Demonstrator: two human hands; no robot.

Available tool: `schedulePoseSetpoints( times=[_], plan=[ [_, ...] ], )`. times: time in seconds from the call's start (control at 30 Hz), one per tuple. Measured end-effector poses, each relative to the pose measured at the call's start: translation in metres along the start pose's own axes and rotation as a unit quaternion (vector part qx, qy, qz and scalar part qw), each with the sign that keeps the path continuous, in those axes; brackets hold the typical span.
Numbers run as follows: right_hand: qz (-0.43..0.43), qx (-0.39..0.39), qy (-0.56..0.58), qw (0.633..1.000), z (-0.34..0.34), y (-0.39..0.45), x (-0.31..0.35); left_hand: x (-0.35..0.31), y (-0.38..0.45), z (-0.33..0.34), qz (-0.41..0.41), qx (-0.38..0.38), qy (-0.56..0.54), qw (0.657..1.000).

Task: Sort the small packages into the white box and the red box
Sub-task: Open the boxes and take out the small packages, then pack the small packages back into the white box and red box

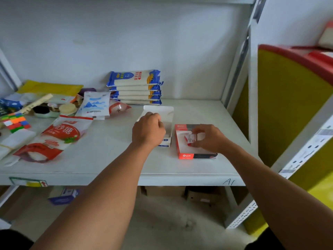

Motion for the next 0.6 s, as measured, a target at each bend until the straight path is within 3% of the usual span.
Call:
schedulePoseSetpoints(
  times=[0.2, 0.6],
  plan=[
    [-0.032, 0.053, 0.006, 0.998, 0.02, -0.001, 0.018, 0.016, 0.001, -0.018, -0.006, -0.01, 0.014, 1.0],
    [-0.07, 0.006, 0.026, 0.997, 0.03, 0.023, 0.08, 0.064, -0.004, -0.035, -0.047, -0.015, 0.03, 0.998]
  ],
)
Point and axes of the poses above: each hand's wrist, its own y-axis towards the middle knuckle, its own z-axis out of the palm, x = y × z, the point moved 9 cm from there along y, towards the middle knuckle, and after that the axes turned 2 degrees about -x, right-handed, at the moved point
